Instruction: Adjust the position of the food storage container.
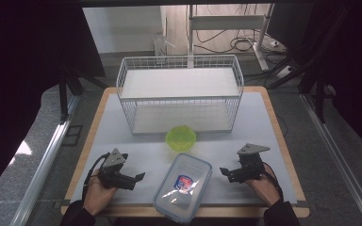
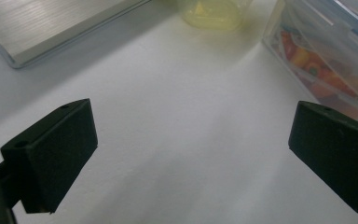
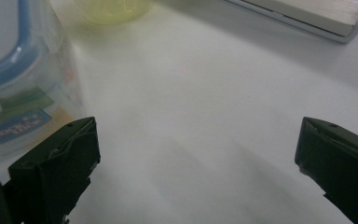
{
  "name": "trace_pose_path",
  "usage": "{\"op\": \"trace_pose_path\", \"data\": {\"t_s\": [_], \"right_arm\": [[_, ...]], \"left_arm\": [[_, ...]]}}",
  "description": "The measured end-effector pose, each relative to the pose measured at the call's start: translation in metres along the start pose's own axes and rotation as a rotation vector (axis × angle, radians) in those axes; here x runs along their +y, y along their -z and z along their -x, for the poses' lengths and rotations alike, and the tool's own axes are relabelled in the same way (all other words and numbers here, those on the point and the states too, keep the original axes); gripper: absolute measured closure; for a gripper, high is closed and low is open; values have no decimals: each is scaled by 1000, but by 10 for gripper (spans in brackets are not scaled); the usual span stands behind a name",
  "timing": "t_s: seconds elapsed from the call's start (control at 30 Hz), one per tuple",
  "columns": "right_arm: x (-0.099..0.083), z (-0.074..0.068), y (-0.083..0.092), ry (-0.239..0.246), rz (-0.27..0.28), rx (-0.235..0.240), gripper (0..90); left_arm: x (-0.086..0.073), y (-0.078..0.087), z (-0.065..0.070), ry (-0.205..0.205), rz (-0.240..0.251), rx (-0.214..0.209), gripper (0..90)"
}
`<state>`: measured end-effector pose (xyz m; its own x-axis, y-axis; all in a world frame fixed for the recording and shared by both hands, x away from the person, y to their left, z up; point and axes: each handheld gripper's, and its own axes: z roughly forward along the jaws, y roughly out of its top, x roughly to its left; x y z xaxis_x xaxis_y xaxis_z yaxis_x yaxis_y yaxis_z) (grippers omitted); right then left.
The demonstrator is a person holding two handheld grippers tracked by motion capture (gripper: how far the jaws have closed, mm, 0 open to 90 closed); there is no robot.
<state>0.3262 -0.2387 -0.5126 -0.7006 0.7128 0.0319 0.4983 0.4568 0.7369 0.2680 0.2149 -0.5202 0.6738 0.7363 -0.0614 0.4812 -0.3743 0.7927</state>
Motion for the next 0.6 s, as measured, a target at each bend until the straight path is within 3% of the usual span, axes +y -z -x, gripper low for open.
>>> {"op": "trace_pose_path", "data": {"t_s": [0.4, 0.47, 0.6], "right_arm": [[-1, 2, -1, 1, -34, -10, 0], [-1, 2, -1, 1, -41, -16, 0], [0, 1, -1, 2, -42, -20, 0]], "left_arm": [[1, 0, 4, 6, -12, -24, 11], [2, 1, 4, 28, 1, -58, 14], [4, 4, 9, 21, 11, -55, 96]]}}
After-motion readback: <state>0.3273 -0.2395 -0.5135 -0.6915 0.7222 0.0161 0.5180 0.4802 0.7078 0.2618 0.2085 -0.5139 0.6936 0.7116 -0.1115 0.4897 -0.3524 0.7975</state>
